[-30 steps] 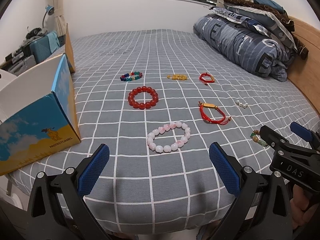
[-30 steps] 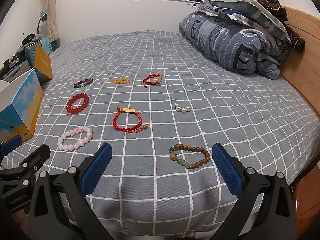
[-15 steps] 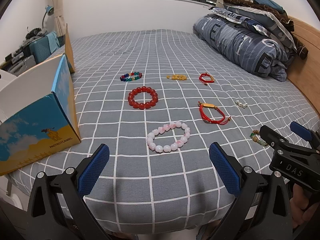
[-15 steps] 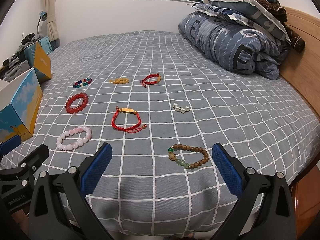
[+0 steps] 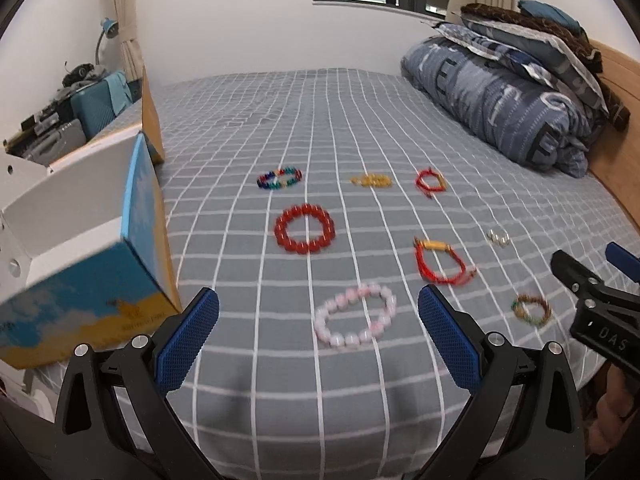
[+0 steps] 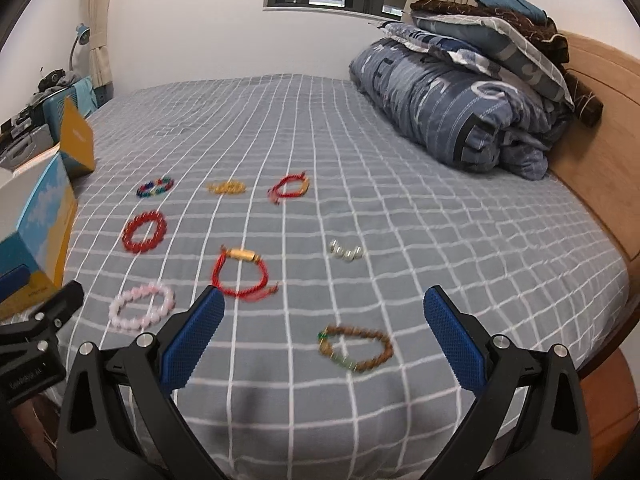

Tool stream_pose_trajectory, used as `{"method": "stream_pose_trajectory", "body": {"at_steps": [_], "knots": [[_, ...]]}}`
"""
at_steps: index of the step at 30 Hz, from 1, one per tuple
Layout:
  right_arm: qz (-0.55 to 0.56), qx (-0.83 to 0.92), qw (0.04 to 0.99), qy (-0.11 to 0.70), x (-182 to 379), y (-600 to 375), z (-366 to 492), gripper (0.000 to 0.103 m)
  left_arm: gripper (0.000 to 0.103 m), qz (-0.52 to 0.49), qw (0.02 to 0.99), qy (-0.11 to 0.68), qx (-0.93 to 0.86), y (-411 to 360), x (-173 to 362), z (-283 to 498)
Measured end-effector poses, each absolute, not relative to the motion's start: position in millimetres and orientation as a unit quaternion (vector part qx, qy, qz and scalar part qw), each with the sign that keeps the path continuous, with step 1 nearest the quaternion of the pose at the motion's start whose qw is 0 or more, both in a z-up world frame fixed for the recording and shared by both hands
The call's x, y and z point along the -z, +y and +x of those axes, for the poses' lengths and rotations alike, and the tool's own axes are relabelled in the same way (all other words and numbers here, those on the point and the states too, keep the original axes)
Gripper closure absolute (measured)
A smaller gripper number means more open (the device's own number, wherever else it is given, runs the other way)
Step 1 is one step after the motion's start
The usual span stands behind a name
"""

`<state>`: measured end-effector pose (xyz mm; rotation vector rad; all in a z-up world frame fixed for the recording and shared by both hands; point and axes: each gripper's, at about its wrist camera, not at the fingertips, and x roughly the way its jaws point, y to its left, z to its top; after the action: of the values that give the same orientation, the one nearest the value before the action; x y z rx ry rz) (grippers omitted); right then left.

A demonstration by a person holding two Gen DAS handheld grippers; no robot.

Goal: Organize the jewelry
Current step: 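Grasp the red bead bracelet with left tool while right tool grasps the pearl earring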

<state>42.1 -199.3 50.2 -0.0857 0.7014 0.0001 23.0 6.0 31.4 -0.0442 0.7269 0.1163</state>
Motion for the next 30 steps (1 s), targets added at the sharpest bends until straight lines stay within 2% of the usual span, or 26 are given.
{"method": "stream_pose_trajectory", "body": {"at_steps": [9,18,30], "knots": [[-0.092,0.015,0.918,0.385,-55.2,-201.3,122.5,0.007,0.006,-0.041,0.917,0.392,-0.062,23.5,-35.7,90.1],[-0.072,0.007,0.889,0.453,1.5,-206.1,190.2,0.007,0.006,-0.037,0.89,0.451,-0.058,40.0,7.2,170.3],[-0.05,0.004,0.861,0.506,49.0,-212.5,210.6,0.007,0.006,-0.035,0.866,0.497,-0.043,49.5,57.2,211.1]]}}
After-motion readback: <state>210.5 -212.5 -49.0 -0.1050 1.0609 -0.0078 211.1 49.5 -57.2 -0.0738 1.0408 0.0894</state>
